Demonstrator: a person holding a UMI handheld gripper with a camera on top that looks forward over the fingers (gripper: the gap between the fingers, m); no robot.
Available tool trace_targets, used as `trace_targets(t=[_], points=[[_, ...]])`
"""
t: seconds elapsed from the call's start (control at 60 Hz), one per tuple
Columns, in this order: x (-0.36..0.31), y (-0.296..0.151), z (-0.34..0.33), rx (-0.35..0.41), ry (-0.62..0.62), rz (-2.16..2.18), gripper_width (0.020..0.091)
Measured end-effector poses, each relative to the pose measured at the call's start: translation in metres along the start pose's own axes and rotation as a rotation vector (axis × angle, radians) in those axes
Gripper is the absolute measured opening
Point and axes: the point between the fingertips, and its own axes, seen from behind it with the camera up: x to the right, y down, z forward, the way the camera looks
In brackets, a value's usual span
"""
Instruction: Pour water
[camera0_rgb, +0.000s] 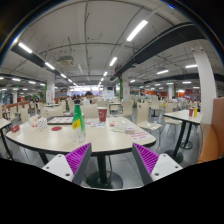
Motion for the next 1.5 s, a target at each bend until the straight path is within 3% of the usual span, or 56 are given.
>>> trace_targets(t=[0.25, 0.467, 0.783, 0.933, 0.967, 1.017, 1.117, 1.233, 1.367, 1.5], points=[[0.001, -0.001, 0.002, 0.003, -0.013, -0.009, 0.0834], [-0.064, -0.014, 0.025, 0.043, -0.128, -0.025, 0.0831], [-0.160, -0.031, 0.183, 0.051, -0.112, -0.035, 0.0828], [-0.169, -0.040, 0.243, 0.030, -0.043, -0.089, 0.0826], [-0.170, -0.036, 0.255, 0.011, -0.031, -0.082, 0.0799], [-0.170, -0.028, 0.271, -0.015, -0.016, -0.058, 0.0492], [-0.161, -0.035, 0.275, 0.036, 0.038, -0.035, 0.0464], [-0.169, -0.041, 0.278, 0.079, 0.043, -0.106, 0.0361], [-0.197, -0.050, 0.288, 0.079, 0.002, -0.223, 0.0357], [-0.246, -0.107, 0.306, 0.154, -0.005, -0.565, 0.0356]])
